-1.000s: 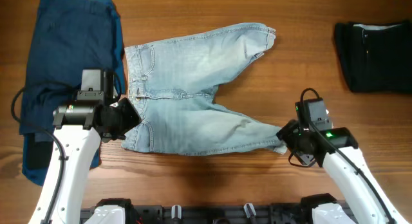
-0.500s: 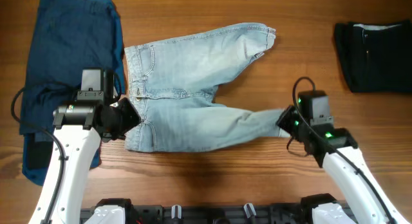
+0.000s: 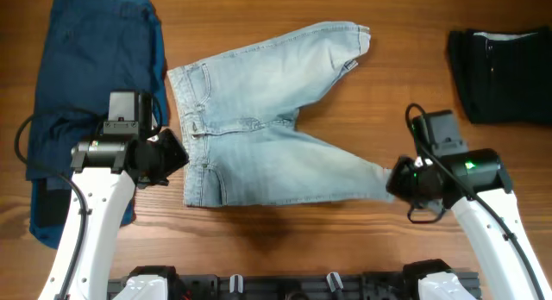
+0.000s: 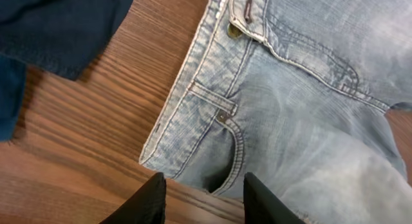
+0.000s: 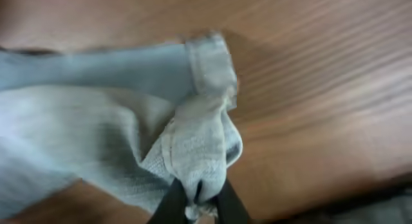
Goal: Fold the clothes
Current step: 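Release the hem and reposition the right gripper along the lower leg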
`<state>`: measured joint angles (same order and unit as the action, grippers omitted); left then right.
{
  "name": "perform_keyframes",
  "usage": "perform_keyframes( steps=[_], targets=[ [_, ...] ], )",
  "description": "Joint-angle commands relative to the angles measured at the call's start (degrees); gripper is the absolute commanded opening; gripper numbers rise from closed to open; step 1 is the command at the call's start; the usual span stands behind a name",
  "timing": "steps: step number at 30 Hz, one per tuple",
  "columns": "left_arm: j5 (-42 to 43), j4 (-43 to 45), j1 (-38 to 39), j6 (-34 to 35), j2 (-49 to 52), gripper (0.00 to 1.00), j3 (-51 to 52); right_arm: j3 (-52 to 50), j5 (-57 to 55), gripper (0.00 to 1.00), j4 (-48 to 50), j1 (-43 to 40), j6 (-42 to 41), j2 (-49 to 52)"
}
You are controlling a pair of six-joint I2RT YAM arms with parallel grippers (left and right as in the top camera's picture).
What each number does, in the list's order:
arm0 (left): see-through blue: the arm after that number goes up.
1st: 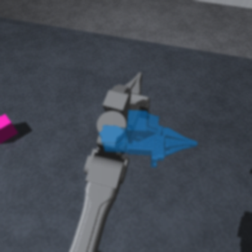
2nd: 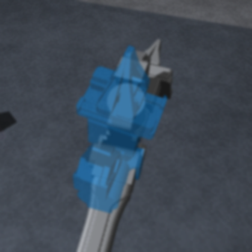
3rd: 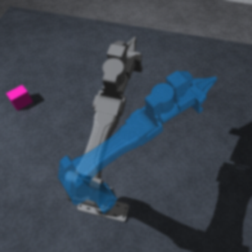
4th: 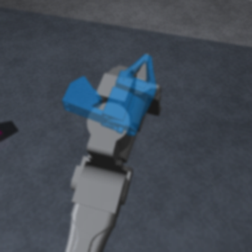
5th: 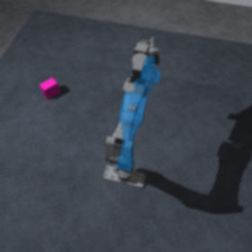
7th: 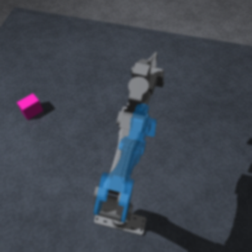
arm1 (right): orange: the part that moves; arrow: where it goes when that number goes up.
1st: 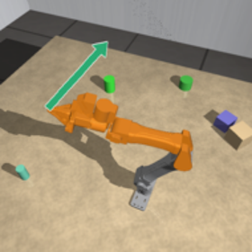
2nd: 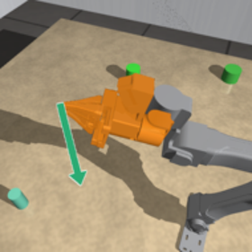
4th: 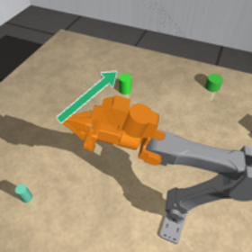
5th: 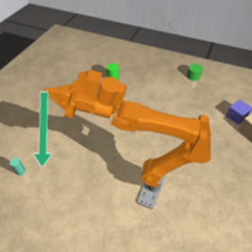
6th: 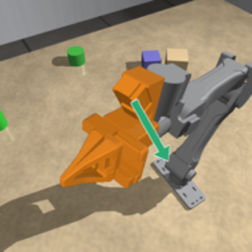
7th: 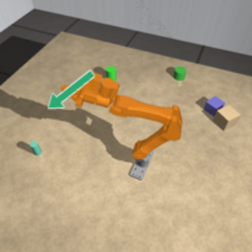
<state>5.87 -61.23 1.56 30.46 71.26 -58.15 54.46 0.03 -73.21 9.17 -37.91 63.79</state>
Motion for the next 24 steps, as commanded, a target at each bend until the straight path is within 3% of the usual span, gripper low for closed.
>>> perform_keyframes(
  steps=[1,5,10,16,20,24],
  targets=[
    [0.04,0.22,0.2,-0.5,0.11,0.39,-0.79,-0.37,0.94,0.92,-1.22,-0.26,-3.17,-0.15],
    [0.04,0.2,0.2,-0.5,0.11,0.39,-0.79,-0.37,3.02,0.94,0.7,-0.26,-3.74,-0.15],
    [0.07,0.17,0.2,-0.48,0.11,0.39,-0.79,-0.35,4.26,0.9,5.44,-0.26,-2.21,-0.15],
    [0.07,0.42,0.2,-0.46,0.11,0.39,-0.79,-0.37,5.44,0.71,23.98,-0.26,6.75,0.68],
    [0.07,0.5,0.2,-0.46,0.11,0.39,-0.79,-0.37,3.41,0.71,32.59,-0.26,10.91,6.19],
    [0.07,0.33,0.2,-0.46,0.11,0.4,-0.79,-0.37,7.45,0.72,32.83,-0.26,10.97,15.67]
  ],
)
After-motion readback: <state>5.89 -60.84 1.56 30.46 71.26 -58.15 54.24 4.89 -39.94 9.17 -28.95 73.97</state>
